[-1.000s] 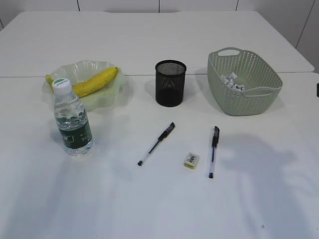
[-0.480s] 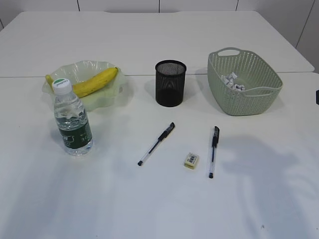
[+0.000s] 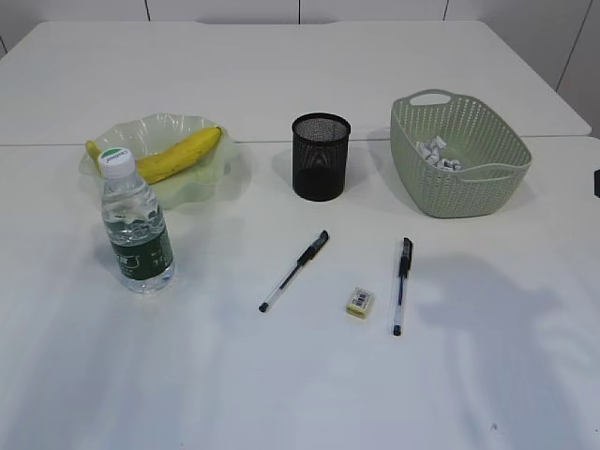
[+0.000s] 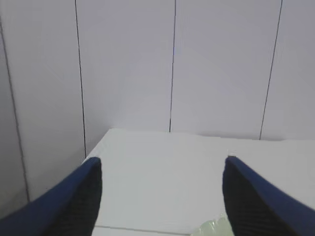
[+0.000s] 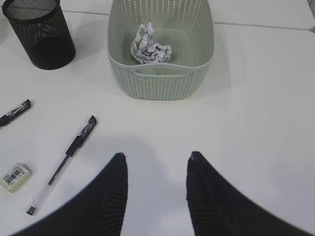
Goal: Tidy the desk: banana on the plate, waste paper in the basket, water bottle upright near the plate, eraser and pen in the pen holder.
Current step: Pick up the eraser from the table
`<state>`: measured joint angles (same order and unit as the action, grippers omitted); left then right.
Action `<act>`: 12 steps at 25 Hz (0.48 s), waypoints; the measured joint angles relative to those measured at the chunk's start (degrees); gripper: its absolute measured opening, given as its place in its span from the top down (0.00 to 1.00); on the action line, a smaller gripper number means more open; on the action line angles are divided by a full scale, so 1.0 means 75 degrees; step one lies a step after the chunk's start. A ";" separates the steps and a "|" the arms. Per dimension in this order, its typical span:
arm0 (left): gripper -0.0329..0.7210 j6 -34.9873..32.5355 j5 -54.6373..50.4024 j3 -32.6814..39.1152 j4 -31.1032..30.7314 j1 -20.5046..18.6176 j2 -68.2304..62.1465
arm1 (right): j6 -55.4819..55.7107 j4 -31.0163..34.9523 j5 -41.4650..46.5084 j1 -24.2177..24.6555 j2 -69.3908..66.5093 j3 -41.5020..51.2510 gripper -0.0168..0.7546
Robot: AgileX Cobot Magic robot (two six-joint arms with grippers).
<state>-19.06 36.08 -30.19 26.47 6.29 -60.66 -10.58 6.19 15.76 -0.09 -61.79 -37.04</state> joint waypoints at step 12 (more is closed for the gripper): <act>0.24 0.1352 0.0350 -0.0014 -0.0513 0.0000 -0.0089 | 0.0000 0.0205 0.0014 0.0000 0.0000 0.0000 0.59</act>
<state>-8.92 38.71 -30.30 22.62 6.29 -61.33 -10.58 7.73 15.87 -0.09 -61.79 -37.04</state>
